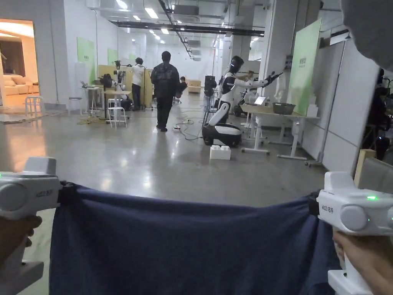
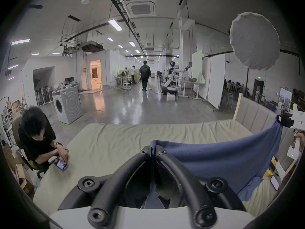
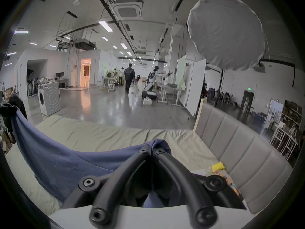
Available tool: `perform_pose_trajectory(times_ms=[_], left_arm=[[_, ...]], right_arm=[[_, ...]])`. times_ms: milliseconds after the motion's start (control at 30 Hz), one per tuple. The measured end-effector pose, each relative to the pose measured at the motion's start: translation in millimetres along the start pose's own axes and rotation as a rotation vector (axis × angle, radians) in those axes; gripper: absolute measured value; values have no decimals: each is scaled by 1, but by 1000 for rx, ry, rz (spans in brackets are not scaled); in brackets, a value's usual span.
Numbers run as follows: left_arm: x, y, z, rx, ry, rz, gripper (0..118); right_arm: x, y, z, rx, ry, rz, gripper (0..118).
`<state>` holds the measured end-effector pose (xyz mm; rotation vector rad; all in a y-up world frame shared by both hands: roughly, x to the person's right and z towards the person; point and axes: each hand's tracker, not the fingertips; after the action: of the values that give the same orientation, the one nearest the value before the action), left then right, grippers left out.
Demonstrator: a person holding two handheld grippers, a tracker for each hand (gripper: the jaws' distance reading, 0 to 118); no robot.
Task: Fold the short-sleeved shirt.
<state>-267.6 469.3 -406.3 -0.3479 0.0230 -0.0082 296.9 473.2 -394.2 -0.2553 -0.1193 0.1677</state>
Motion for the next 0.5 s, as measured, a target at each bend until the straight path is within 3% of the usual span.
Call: perform_pose_trajectory(times_ms=[133,300,500], left_arm=[[-5,37,8,56,38,-15,4],[-9,85,13,94,58,-32,4],[-10,111,12,120,80,-15,4]], right_arm=[[0,48,2,58,-1,8,2],[-1,113,0,147,-26,73,2],[-3,158,4,183,-51,64,2]])
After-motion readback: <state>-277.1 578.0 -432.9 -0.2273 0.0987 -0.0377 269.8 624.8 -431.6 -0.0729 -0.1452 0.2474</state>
